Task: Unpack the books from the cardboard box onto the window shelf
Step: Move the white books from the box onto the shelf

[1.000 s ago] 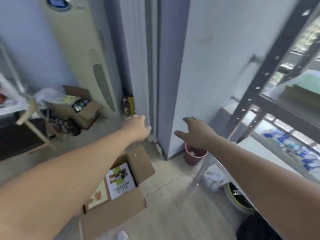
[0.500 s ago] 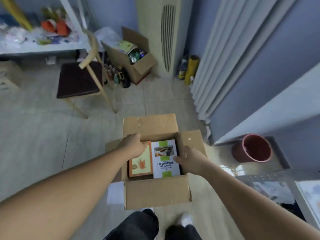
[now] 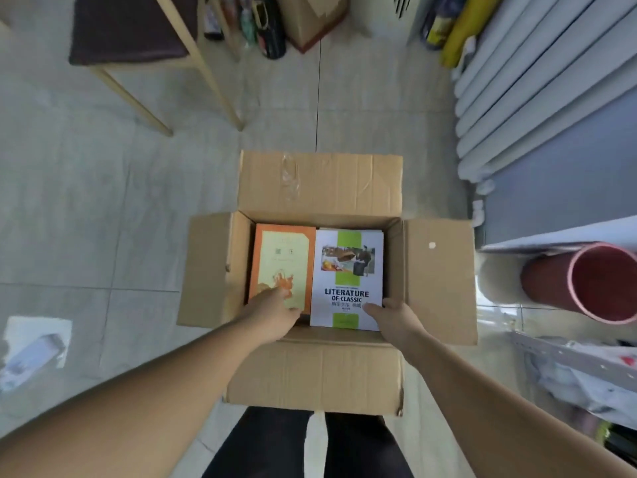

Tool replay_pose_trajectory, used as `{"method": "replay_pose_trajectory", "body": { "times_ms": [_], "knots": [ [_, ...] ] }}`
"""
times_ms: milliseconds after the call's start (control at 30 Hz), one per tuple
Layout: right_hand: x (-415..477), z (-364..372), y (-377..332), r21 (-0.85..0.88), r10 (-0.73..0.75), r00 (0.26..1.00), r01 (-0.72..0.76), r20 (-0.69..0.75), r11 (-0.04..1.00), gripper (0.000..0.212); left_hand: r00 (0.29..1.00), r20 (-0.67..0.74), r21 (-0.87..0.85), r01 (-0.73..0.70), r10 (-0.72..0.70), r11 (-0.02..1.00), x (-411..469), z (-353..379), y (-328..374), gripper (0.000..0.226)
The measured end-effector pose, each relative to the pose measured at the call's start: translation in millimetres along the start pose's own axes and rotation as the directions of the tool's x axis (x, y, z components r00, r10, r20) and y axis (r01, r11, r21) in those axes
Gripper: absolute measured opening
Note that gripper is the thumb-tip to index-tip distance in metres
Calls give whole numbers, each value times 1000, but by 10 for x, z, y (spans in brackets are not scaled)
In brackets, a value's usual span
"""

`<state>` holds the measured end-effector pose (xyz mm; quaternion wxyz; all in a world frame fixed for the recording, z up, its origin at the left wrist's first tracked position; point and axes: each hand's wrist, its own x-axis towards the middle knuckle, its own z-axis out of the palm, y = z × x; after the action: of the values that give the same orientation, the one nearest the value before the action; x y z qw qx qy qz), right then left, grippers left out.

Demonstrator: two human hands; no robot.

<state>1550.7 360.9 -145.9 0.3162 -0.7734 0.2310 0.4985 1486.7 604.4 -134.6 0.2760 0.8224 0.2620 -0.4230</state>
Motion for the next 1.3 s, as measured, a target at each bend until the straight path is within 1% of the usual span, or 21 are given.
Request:
{"method": "replay_pose_trajectory", "body": {
  "times_ms": [33,100,200,300,333,400,533,600,700,800,933,1033,1133,1233,1300],
  "knots": [
    [127,60,29,25,23,1000,-23,-1,999,61,1000,2,15,-15,15,1000,125,88,26,59],
    [338,189,92,93,80,997,-78,-14,993,59,997,21,37,-79,78,996,346,256,85,56],
    [617,371,140,183,170,984,-157,-59,971,57,979,40,29,-203,202,979,585,458,172,61],
    [847,451,118,202,191,978,-170,-89,965,62,957,-2,163,-285,289,945,771,553,181,62],
    [907,449,113,217,190,978,-166,-92,962,65,957,-4,193,-284,290,939,813,572,168,62],
    [1013,458,121,227,186,978,-160,-97,961,66,963,12,191,-266,269,945,871,602,113,61],
    [1131,532,98,286,189,979,-160,-78,945,39,958,70,153,-284,277,946,883,659,-13,60],
    [1164,525,92,272,195,977,-166,-81,948,34,956,73,141,-291,283,946,882,675,-33,60],
    [1215,477,87,262,149,983,-117,-105,958,27,955,67,128,-295,288,947,897,696,-34,60],
    [1216,474,102,296,139,984,-101,-110,950,18,955,72,95,-293,287,952,880,746,-29,61],
    [1170,500,106,355,137,982,-84,-128,931,21,961,61,78,-275,270,958,887,767,-18,63],
    [1147,508,125,370,134,982,-75,-136,926,15,962,80,84,-268,262,960,884,776,-7,63],
    [1113,554,161,358,139,971,-62,-193,932,8,963,88,92,-262,254,961,881,772,1,62],
    [1064,656,228,345,140,958,-47,-251,938,26,966,84,96,-251,243,963,872,776,6,59],
    [1079,663,238,383,155,959,-55,-238,922,30,968,79,100,-247,240,964,867,787,7,58]
  ]
}}
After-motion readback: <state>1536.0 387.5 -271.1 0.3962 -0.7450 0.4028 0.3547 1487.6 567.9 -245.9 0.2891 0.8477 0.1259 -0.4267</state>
